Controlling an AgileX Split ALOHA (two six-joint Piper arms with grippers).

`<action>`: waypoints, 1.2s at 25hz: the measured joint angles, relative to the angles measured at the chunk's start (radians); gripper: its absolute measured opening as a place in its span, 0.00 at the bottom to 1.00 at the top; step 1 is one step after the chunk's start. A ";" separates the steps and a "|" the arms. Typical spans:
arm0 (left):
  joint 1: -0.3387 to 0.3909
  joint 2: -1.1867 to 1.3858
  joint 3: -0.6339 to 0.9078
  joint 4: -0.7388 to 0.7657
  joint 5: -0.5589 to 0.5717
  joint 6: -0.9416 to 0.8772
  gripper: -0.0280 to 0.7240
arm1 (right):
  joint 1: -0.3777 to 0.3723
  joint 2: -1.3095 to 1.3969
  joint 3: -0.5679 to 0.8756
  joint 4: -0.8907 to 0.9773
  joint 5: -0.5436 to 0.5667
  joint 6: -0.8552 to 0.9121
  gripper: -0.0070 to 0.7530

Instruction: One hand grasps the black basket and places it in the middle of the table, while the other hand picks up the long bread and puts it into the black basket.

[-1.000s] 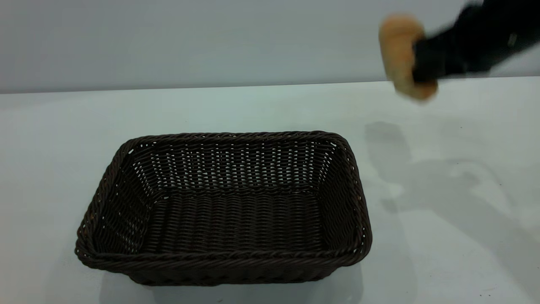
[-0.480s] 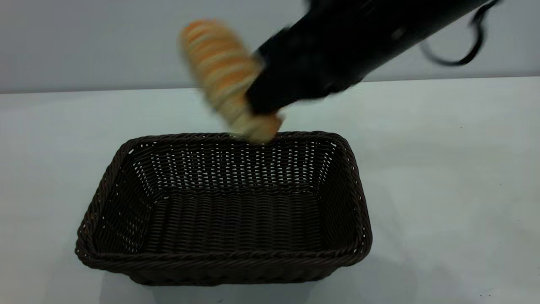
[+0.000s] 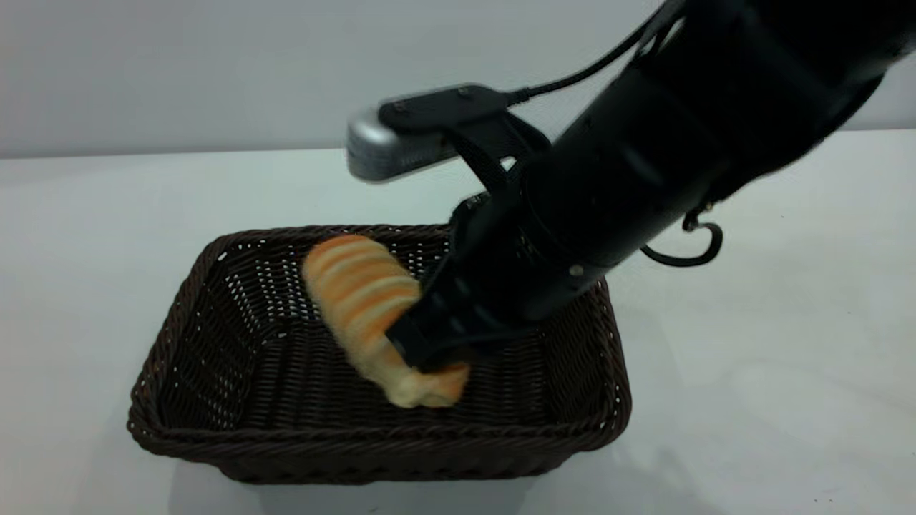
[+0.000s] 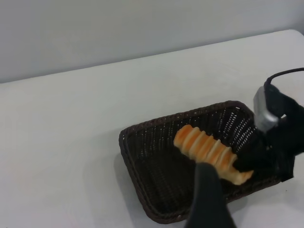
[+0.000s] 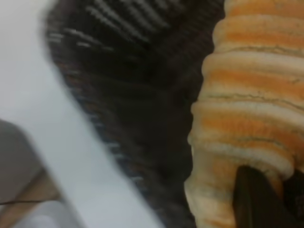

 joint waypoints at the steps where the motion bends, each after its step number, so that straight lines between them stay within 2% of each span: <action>1: 0.000 0.000 0.000 0.000 0.001 0.003 0.78 | 0.000 0.004 0.000 0.000 -0.025 -0.015 0.06; 4: 0.000 0.000 0.000 0.000 0.001 0.007 0.78 | 0.000 0.006 0.000 0.003 -0.065 -0.062 0.16; 6: 0.000 0.000 0.000 0.000 0.001 0.007 0.78 | 0.000 0.006 0.000 0.004 -0.081 -0.089 0.28; 11: 0.000 0.000 0.000 0.000 0.001 0.018 0.78 | 0.000 0.002 0.000 0.004 -0.112 -0.108 0.68; 13: 0.000 0.000 0.000 0.000 0.001 0.031 0.78 | 0.000 -0.022 0.000 0.004 -0.129 -0.111 0.74; 16: 0.000 -0.011 0.000 0.000 0.001 0.040 0.78 | 0.000 -0.117 0.000 0.000 -0.136 -0.111 0.74; 19: 0.000 -0.040 0.000 0.006 0.004 0.044 0.78 | 0.000 -0.267 0.000 -0.028 -0.119 -0.111 0.68; 23: 0.000 -0.113 0.000 0.056 0.046 0.029 0.78 | 0.000 -0.483 0.004 -0.127 -0.011 -0.014 0.60; 25: 0.000 -0.159 0.000 0.090 0.090 0.009 0.78 | 0.000 -0.571 0.022 -0.249 0.075 0.111 0.58; 27: 0.000 -0.202 0.000 0.126 0.148 -0.013 0.78 | 0.000 -0.647 0.045 -0.441 0.167 0.316 0.57; 30: 0.000 -0.276 -0.001 0.165 0.177 -0.048 0.78 | 0.000 -0.731 0.073 -0.832 0.351 0.665 0.57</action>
